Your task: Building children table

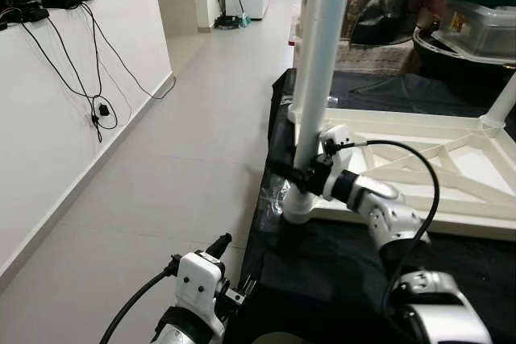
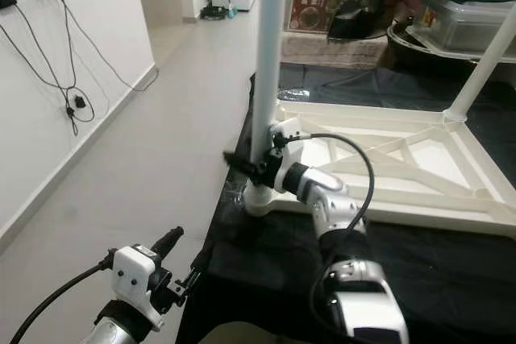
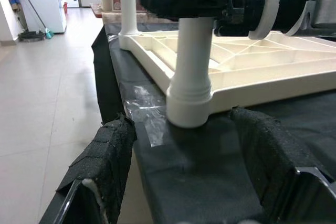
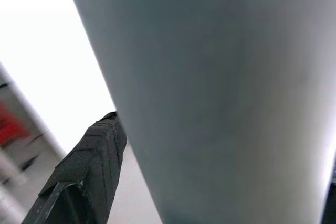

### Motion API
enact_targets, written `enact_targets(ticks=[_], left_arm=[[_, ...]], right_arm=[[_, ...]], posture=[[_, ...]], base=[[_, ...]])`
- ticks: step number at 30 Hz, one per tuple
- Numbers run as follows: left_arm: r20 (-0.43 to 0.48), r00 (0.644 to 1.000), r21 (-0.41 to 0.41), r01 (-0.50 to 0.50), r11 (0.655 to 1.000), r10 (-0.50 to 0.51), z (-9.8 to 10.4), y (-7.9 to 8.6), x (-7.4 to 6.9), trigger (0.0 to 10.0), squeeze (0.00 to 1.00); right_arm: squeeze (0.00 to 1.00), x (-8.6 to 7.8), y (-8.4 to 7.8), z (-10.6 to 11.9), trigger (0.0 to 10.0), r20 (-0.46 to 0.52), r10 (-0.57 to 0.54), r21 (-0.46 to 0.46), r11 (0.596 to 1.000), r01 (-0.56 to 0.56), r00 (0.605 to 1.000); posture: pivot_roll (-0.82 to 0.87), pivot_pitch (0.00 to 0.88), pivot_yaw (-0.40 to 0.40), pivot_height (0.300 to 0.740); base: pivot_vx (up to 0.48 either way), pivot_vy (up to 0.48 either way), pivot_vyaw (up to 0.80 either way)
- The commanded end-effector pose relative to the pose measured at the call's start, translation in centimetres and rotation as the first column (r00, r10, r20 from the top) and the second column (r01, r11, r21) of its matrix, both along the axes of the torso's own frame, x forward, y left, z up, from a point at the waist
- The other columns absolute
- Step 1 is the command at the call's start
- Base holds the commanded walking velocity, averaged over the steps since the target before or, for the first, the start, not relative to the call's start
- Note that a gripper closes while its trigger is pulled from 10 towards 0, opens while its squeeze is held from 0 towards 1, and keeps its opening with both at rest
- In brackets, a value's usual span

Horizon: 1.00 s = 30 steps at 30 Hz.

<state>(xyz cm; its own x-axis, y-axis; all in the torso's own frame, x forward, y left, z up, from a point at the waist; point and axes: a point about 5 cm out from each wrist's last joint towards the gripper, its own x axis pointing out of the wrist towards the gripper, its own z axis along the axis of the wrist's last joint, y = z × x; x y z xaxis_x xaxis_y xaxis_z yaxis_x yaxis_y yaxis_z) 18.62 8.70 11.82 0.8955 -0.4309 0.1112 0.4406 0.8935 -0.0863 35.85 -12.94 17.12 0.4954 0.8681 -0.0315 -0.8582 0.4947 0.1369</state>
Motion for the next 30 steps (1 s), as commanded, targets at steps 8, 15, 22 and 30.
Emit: enact_targets(ticks=[8, 15, 22, 30], left_arm=[[-0.026, 1.000, 0.002, -0.005, 1.000, 0.005, -0.5, 0.0, 0.0, 10.0, 0.00], [-0.029, 1.000, 0.000, -0.003, 1.000, 0.003, -0.5, 0.0, 0.0, 10.0, 0.00], [-0.031, 1.000, -0.002, -0.003, 1.000, 0.003, -0.5, 0.0, 0.0, 10.0, 0.00], [-0.034, 0.999, -0.003, 0.000, 1.000, 0.000, -0.6, 0.1, 0.0, 10.0, 0.00]], right_arm=[[0.00, -1.3, 4.1, -1.1, 0.0, -0.040, 0.438, -0.119, 0.890, -0.439, 0.898], [0.00, -0.3, 3.9, -1.3, 0.0, 0.045, 0.224, -0.109, 0.970, -0.218, 0.974], [0.00, 1.8, 1.5, -1.8, 0.0, 0.077, -0.305, -0.093, 0.946, 0.312, 0.949], [0.00, 1.5, -4.6, -2.9, 0.0, 0.148, -0.894, -0.128, 0.407, 0.905, 0.423]], posture=[[0.07, 0.000, -0.041, 0.740], [0.07, 0.000, -0.036, 0.740], [0.06, 0.000, -0.031, 0.740], [0.05, 0.000, -0.024, 0.740]], base=[[0.000, 0.000, 0.00], [0.000, 0.000, 0.00], [0.000, 0.000, 0.00], [0.000, 0.000, 0.00]])
